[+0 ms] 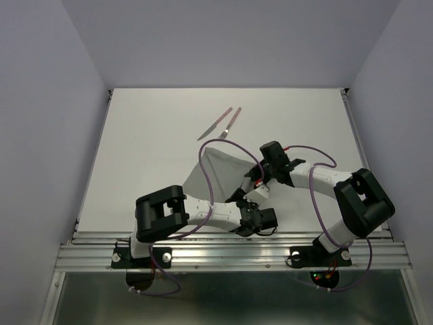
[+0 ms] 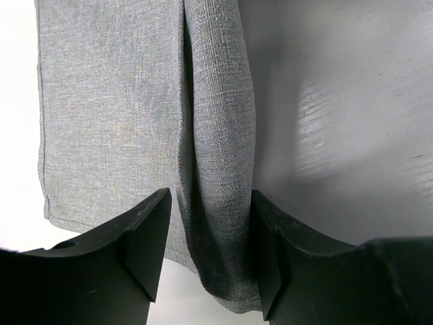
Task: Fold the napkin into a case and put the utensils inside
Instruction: Pick up the upper triangle-folded napkin from the center of the board.
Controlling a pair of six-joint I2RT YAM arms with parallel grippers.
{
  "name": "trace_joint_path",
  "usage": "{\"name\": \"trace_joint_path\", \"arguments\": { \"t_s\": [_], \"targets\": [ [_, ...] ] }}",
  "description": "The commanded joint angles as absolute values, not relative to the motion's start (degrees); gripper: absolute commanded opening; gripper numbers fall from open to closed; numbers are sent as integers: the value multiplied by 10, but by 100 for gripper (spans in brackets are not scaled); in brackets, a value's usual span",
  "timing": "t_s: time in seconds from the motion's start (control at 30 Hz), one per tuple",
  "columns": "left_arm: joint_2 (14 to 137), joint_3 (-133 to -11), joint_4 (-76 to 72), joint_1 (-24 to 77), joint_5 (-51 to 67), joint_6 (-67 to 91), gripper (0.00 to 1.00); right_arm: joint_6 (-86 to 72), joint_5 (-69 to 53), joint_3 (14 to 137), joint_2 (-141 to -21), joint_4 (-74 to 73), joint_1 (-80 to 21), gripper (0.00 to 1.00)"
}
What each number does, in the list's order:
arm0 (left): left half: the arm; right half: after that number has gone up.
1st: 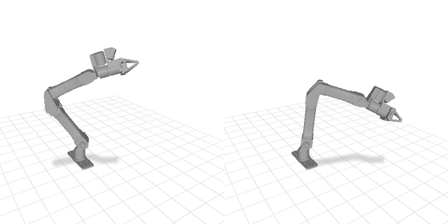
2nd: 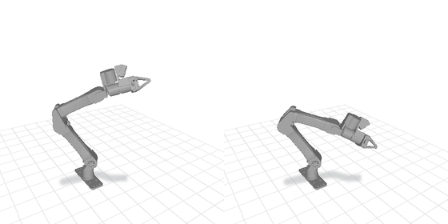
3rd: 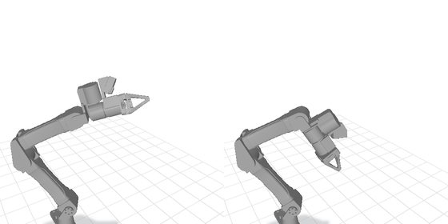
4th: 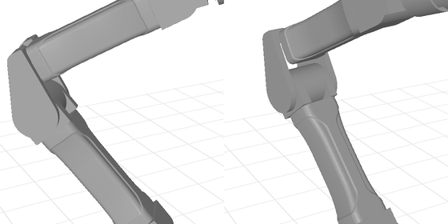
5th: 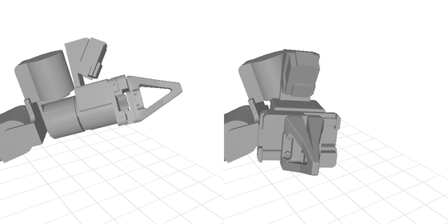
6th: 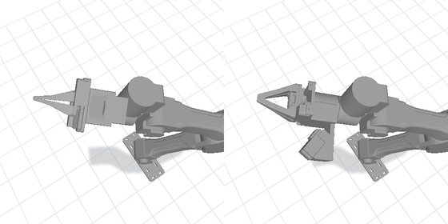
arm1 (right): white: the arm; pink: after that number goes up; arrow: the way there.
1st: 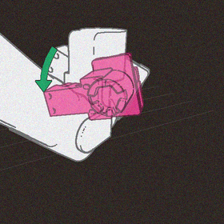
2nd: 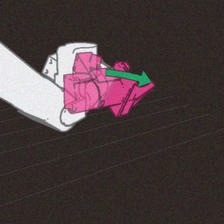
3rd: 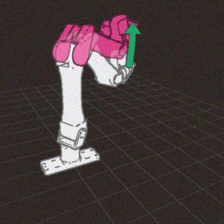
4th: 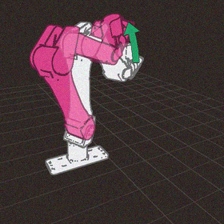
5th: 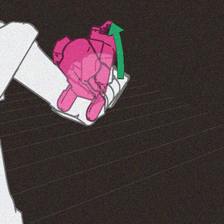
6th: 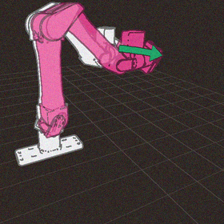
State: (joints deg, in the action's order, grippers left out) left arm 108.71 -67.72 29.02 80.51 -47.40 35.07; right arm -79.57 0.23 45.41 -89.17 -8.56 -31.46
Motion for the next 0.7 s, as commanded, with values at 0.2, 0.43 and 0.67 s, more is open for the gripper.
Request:
{"name": "trace_joint_path", "arguments": {
  "t_s": [0.2,0.43,0.67],
  "targets": [
    [1049,-697,330,823,-517,368,51,-802,7,467,-885,-80,-311,1],
    [1042,-698,325,831,-508,362,44,-802,7,468,-887,-80,-311,1],
    [1043,-705,322,834,-502,359,40,-802,6,468,-888,-79,-311,1]
  ]
}}
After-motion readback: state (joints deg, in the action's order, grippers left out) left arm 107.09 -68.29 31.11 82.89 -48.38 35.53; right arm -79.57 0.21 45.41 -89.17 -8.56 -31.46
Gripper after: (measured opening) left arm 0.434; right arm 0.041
